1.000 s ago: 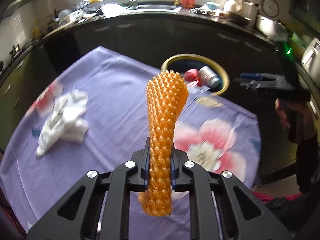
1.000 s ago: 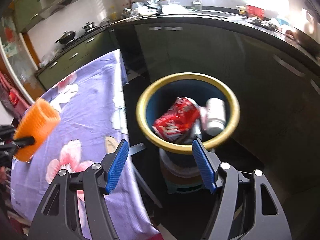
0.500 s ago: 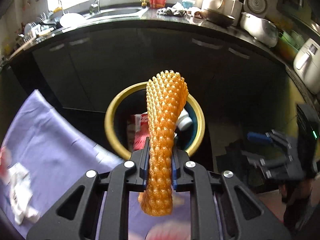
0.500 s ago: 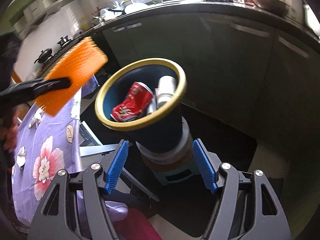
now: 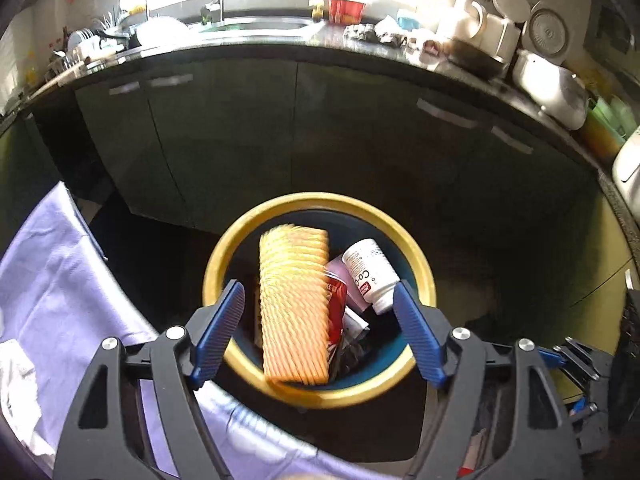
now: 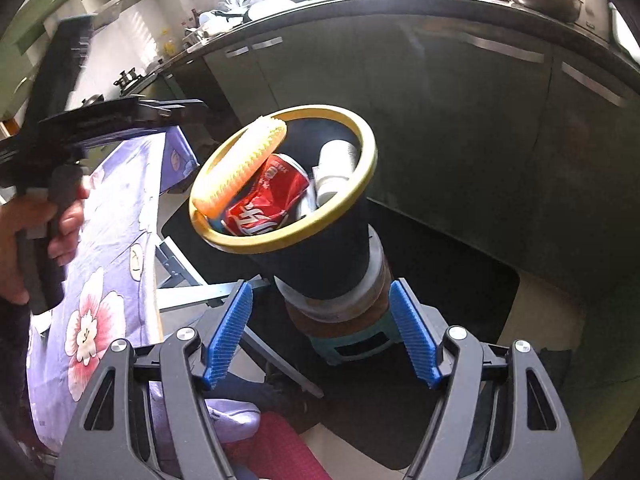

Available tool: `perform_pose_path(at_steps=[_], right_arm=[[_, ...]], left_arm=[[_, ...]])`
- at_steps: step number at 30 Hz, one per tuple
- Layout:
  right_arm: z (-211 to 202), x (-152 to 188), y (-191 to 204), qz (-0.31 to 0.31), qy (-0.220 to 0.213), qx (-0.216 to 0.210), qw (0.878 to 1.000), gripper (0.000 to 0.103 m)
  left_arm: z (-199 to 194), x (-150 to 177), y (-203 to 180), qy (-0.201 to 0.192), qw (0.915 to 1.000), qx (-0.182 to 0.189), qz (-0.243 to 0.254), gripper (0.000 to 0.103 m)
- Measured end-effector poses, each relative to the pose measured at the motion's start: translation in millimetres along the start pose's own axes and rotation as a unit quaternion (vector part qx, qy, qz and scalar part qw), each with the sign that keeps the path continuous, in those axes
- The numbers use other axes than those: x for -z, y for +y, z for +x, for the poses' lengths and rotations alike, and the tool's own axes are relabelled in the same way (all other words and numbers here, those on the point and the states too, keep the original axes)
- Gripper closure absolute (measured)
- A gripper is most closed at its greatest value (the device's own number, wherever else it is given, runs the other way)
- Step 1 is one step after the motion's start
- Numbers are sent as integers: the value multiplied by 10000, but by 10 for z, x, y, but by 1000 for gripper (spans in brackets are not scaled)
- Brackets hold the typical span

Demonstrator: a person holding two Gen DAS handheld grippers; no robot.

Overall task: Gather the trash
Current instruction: 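Carry the orange scrubber over the bin and open the left tool, then grasp the white tissue with the right tool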

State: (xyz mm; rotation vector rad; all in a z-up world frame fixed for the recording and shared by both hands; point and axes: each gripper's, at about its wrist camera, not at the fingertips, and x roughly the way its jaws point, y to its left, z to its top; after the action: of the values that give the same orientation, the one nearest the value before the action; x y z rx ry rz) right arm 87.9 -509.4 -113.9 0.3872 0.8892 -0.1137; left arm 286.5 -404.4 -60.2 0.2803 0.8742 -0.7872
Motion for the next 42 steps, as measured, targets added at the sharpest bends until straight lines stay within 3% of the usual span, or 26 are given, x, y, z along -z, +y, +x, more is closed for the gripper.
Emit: perform_pose_path(at_steps=[3,9,14,18,25,28,35,39,42], right_arm=[[8,21,55,-40,10,-48,10000,32],[66,40,235,-226,90,-84,9997,32],[117,-52,475,-560,124,-67,9983,32],[133,-230,850,-990,42,-128,9950,31],[312,-559,1989,-1984,3,-718,9775,29],[493,-637,2634,-2421,156,-1129,9635,28],[886,-618,3780,-3068,509,-1808,9331,26],[1219,-646,4242,-3246,614,-1937,9238,22],[1418,-673,4456,-3330,592,-1725,9251,22]], left_arm=[[-367,133,21,-300,9995,-72,44,27],[-1047,553,139,-717,9948,-712,-97,17],[-1558,983,361,-997,9866,-1206,-471,13],[-1915,1408,648,-1097,9747,-1739,-878,11],[-2349,2103,1166,-1050,9510,-2413,-1625,11],[-2501,2358,1347,-1041,9421,-2574,-1880,11],[-2876,2984,1729,-1079,9105,-2963,-2676,9],[-2971,3270,1916,-1043,8971,-2954,-3115,8],[-2991,3373,1988,-1032,8934,-2913,-3262,8]])
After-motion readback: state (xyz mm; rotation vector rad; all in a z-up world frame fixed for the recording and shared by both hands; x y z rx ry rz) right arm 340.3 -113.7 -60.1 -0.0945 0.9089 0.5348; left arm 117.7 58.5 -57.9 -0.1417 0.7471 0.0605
